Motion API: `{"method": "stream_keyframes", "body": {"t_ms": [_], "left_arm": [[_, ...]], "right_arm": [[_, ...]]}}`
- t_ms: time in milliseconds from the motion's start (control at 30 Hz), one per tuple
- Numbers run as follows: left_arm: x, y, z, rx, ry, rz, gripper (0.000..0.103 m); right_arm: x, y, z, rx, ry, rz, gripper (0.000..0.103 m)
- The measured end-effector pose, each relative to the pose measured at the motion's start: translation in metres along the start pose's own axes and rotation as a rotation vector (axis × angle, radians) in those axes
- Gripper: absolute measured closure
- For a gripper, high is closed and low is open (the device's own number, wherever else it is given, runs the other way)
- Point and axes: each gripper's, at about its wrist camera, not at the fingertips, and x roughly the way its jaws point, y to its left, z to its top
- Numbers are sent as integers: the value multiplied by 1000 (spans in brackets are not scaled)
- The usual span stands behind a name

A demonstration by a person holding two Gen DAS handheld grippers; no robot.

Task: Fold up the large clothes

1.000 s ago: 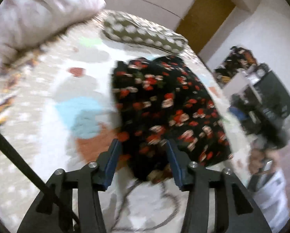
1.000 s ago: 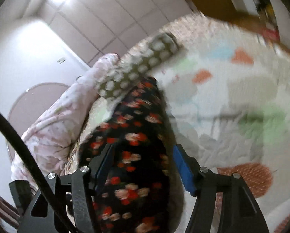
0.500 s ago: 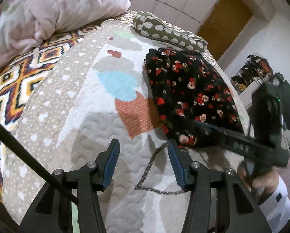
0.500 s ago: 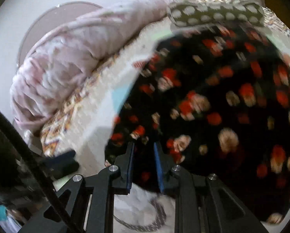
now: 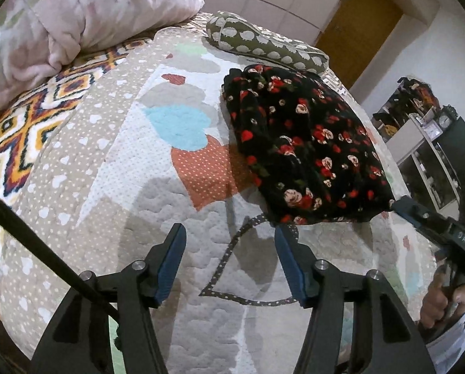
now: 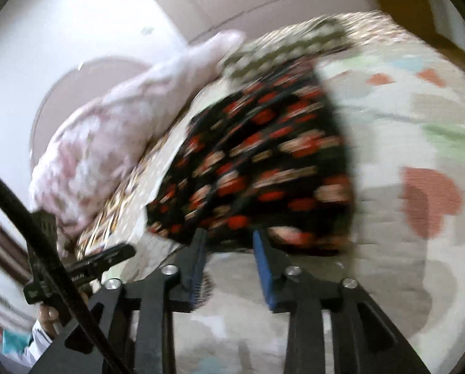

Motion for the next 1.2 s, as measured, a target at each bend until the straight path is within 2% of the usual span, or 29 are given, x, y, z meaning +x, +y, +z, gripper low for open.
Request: {"method": "stream_keyframes", "body": {"t_ms": [67, 100, 200, 300, 433, 467, 500, 633, 733, 867, 1000, 1100, 1200], "left_arm": [[2, -6, -2, 14, 2, -4, 44], [3, -9, -3, 20, 1, -7, 42], [7, -17, -6, 27, 4, -21, 41], [11, -23, -9, 29, 22, -29, 41], [6, -30, -12, 42, 19, -28, 41], [5, -31, -13, 44, 18, -27, 41], [4, -31, -13, 45, 18, -25, 41], [1, -27, -12, 40, 13, -24, 41], [-1, -22, -11, 31, 7, -29, 41], [-2, -22, -13, 39, 6, -24, 41], [-5, -23, -19, 76, -4, 16, 39], [-4, -22, -25, 85, 3, 41, 39], [0, -22, -31, 74, 18, 33, 39]], "right_arm": [[-12, -20, -3, 45, -35, -51, 51], [-15, -29, -3, 69, -52, -75, 38], [-21, -57, 0, 145, -100, -115, 33], [-7, -72, 11, 210, -110, -83, 26], [32, -68, 22, 215, -47, -7, 28], [44, -66, 23, 208, -17, 12, 35], [54, -66, 23, 225, 19, 52, 60], [56, -80, 13, 376, 19, 118, 75], [49, -89, -3, 470, 0, 155, 76], [49, -86, -3, 473, -22, 136, 73], [37, -79, 1, 415, -43, 75, 66], [19, -73, -3, 358, -73, 28, 65], [1, -69, -7, 303, -96, -35, 65]]}}
